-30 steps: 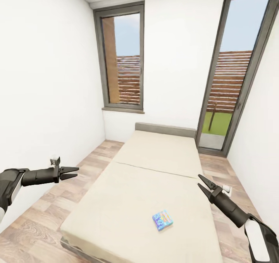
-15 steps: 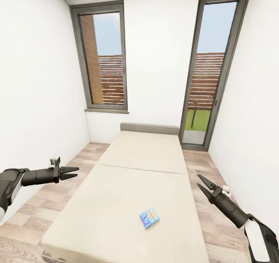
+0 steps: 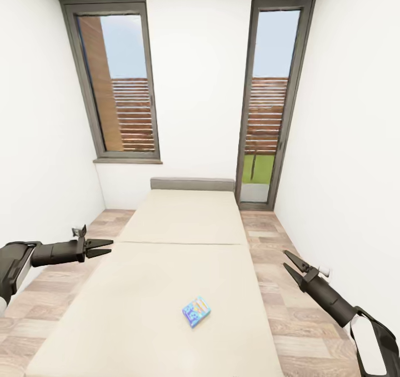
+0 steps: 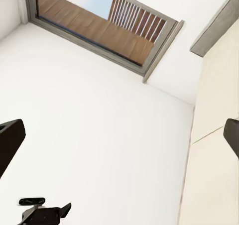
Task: Put all the toys in the child's room - the three board games (two on the bed and one on the table), the two jigsaw puzzles on the table, and the tennis ball on the table - inside the toy box on the table in the child's room.
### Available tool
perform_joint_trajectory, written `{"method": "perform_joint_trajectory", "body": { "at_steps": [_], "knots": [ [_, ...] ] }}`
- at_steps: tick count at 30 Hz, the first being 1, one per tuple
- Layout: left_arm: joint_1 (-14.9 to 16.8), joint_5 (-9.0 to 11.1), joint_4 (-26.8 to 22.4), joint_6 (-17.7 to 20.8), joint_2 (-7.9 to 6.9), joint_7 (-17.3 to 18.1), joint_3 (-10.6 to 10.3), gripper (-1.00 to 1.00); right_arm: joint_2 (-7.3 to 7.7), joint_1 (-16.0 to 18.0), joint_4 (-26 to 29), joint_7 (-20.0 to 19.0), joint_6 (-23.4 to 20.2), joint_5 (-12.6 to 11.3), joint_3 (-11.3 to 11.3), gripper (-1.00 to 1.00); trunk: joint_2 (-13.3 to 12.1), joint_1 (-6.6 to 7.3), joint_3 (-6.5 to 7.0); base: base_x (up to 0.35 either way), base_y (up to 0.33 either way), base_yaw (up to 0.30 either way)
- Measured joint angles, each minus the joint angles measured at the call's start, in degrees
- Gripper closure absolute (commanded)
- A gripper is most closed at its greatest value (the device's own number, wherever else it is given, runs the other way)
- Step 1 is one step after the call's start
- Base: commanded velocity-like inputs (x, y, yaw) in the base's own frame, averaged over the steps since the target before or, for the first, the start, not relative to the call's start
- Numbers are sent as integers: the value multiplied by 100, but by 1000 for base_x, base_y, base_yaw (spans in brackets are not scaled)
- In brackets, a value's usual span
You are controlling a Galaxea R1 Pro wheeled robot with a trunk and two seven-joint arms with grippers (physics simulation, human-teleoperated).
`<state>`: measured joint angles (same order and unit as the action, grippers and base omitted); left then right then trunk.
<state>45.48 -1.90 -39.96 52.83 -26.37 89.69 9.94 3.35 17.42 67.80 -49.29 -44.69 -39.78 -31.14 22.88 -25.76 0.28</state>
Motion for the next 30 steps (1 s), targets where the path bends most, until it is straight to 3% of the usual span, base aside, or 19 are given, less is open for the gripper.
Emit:
{"method": "perform_joint_trajectory", "body": {
  "at_steps": [7, 16, 30],
  "knots": [
    [-2, 0, 1, -3, 0, 0, 2, -100, 0, -1, 1, 5, 0, 3, 0, -100, 0, 0, 0, 0, -66, -279],
    [-1, 0, 0, -8, 1, 0, 2, -100, 0, -2, 1, 1, 0, 8, 0, -100, -1, 0, 0, 0, -235, -267],
    [-6, 0, -2, -16, -1, 1, 3, -100, -1, 3, -1, 0, 11, 17, 1, -100, 0, 1, 0, 44, -83, -33]
  ]
}}
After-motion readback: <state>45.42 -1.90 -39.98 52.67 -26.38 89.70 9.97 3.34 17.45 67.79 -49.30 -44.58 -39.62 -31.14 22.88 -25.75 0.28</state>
